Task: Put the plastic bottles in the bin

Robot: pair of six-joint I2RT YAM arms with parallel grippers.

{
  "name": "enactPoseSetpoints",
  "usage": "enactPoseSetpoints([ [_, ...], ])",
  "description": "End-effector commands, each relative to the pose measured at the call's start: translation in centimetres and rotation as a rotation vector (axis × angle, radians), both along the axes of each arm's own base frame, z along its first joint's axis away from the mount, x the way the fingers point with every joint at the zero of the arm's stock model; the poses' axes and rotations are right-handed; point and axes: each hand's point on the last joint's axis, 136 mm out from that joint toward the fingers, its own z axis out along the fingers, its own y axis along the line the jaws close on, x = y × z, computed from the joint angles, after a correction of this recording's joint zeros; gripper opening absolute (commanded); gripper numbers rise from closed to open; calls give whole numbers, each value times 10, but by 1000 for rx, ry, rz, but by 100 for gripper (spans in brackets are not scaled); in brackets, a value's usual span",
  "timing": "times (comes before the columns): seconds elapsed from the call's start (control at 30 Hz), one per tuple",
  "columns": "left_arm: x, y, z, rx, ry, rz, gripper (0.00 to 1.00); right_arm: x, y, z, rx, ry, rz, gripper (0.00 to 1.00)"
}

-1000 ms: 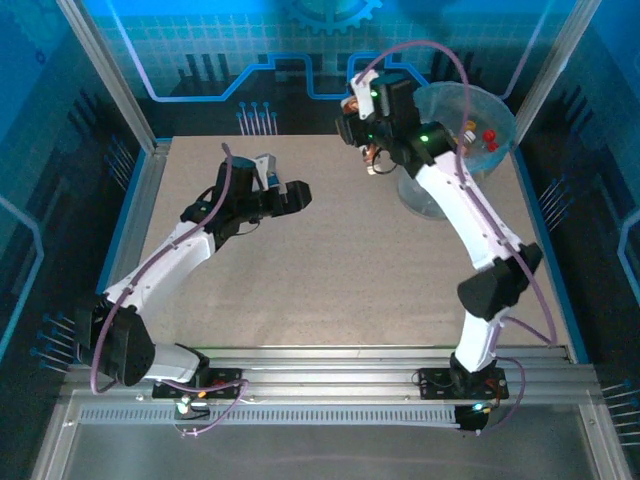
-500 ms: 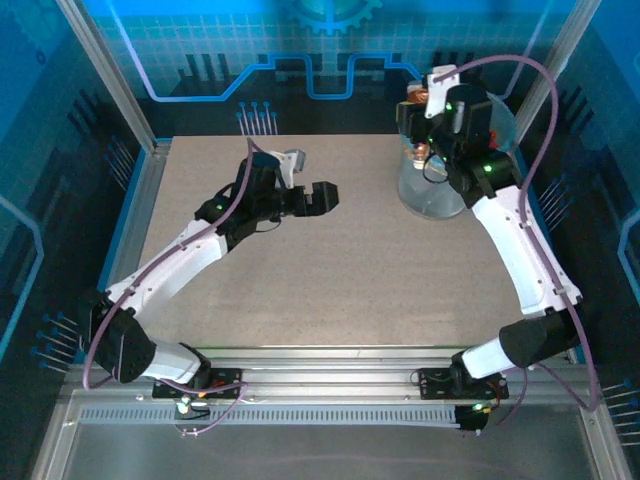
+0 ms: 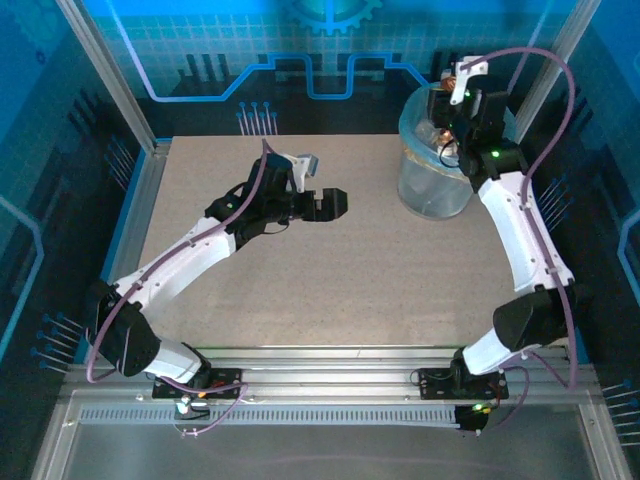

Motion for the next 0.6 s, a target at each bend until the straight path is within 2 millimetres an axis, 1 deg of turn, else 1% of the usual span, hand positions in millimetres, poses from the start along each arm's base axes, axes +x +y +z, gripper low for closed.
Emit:
enactPoseSetpoints([
  [0.0,-3,2,4,33,-25,-9,99,9,-7,13,-27,-34,-36,52],
  [0.27,-1,2,-3,48,-15,-12,99,18,-11,-7,-70,13,-54,52],
  [0.57,-1,0,-10,50,1,-16,99,20,-16,-19,-108,53,-66,53],
])
